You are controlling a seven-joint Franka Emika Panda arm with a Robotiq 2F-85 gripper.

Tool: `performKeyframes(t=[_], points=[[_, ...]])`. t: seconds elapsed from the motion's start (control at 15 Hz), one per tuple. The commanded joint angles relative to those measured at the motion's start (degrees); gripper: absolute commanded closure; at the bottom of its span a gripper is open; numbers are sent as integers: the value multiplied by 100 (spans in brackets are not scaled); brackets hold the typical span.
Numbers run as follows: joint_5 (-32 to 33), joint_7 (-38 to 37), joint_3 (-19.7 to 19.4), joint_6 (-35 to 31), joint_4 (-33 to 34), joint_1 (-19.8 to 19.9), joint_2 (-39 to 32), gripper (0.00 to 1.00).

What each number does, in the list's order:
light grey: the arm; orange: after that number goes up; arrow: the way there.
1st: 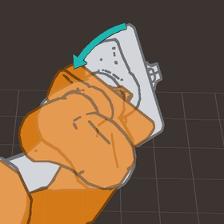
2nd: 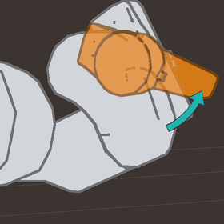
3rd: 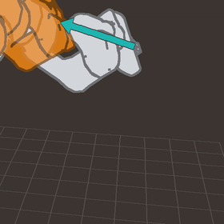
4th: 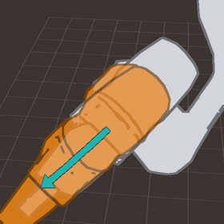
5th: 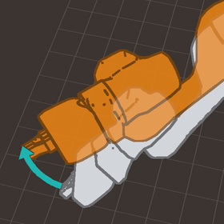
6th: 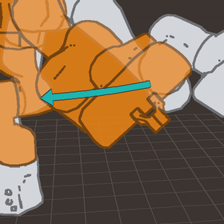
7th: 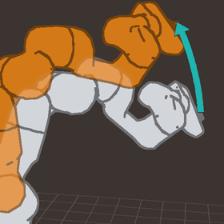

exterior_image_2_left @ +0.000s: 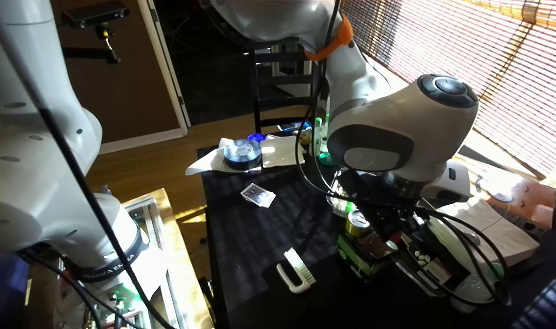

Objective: Move the box to the right.

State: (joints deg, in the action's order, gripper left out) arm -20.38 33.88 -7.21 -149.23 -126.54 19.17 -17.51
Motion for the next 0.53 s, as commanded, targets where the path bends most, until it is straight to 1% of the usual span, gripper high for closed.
performKeyframes(t=[0.0, 0.33, 0.4, 0.47], points=[[241, -323, 43, 89, 187, 26, -44, 99], [243, -391, 105, 143, 251, 69, -119, 99], [276, -416, 101, 181, 258, 64, -131, 72], [300, -430, 102, 205, 258, 61, -137, 71]])
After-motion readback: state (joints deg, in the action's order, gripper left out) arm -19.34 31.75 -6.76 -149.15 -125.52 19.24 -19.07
